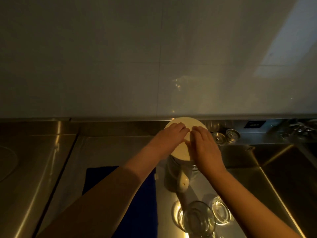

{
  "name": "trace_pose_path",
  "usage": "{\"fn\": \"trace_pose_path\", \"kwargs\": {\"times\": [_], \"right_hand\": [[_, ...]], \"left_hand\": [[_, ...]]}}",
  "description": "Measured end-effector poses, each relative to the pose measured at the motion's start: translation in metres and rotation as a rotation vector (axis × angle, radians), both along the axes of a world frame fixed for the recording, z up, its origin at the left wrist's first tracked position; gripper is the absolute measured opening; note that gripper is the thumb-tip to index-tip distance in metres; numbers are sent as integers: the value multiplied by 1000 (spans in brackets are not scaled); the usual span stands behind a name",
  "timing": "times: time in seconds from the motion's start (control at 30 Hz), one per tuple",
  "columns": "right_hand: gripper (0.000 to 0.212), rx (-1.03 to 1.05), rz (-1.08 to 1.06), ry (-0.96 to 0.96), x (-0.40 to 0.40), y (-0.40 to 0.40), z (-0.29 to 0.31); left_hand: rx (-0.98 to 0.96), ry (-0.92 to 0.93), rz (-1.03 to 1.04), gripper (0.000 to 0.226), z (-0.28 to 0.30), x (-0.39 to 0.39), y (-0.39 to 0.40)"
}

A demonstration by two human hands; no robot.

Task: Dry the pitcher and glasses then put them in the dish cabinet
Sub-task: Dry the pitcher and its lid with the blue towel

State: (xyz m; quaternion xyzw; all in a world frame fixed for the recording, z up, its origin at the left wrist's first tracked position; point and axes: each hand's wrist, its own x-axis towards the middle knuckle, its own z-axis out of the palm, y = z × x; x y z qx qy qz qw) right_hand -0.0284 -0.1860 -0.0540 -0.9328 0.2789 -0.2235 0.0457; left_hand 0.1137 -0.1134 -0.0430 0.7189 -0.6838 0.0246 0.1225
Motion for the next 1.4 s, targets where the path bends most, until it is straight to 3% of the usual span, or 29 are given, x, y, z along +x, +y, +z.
{"fn": "trace_pose_path", "kwargs": {"times": [0.27, 0.43, 0.63, 0.87, 1.03, 1.27, 1.4], "right_hand": [[47, -27, 21, 35, 60, 53, -2], [61, 56, 46, 131, 96, 76, -25], [58, 179, 72, 206, 132, 78, -65], [49, 305, 27, 239, 159, 63, -117], [45, 329, -8, 245, 169, 56, -139], [41, 314, -9, 262, 173, 52, -154], [42, 322, -20, 294, 175, 49, -158]], "left_hand": [[-2, 9, -7, 49, -3, 61, 58], [68, 52, 45, 51, -27, 96, 83], [161, 111, 102, 48, -71, 122, 84], [358, 81, 102, 84, -133, 144, 61], [383, 131, 155, 74, -164, 151, 48], [406, 80, 156, 79, -179, 153, 45], [331, 98, 192, 52, -184, 151, 44]]}}
